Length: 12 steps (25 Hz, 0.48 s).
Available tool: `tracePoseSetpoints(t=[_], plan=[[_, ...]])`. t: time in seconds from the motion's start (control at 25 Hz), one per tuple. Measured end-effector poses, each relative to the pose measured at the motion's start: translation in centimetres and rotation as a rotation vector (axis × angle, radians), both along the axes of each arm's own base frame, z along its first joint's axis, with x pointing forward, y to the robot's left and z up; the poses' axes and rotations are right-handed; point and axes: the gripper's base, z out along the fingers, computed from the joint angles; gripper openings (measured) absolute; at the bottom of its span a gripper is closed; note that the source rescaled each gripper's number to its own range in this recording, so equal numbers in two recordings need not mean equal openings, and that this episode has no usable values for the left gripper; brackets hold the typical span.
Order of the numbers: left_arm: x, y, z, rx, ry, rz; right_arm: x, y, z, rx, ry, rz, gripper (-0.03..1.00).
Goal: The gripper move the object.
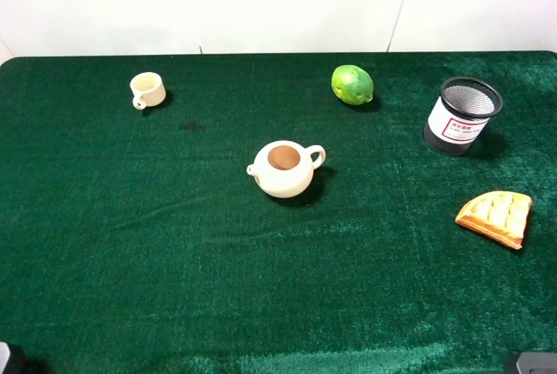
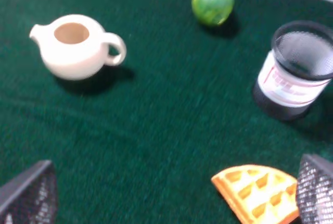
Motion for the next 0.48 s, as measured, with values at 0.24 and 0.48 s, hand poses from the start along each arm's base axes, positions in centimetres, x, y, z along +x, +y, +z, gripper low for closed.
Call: tracePoseSetpoints(t=[0.24, 0.48], plan=[[0.0, 0.0, 0.0, 0.000, 0.000, 0.000, -1.2, -0.5, 0.1, 0.030, -0.080, -0.122, 1.00], [0.0, 0.0, 0.0, 0.000, 0.000, 0.000, -1.6, -0.5, 0.0, 0.033, -0.108, -0.199, 1.00]])
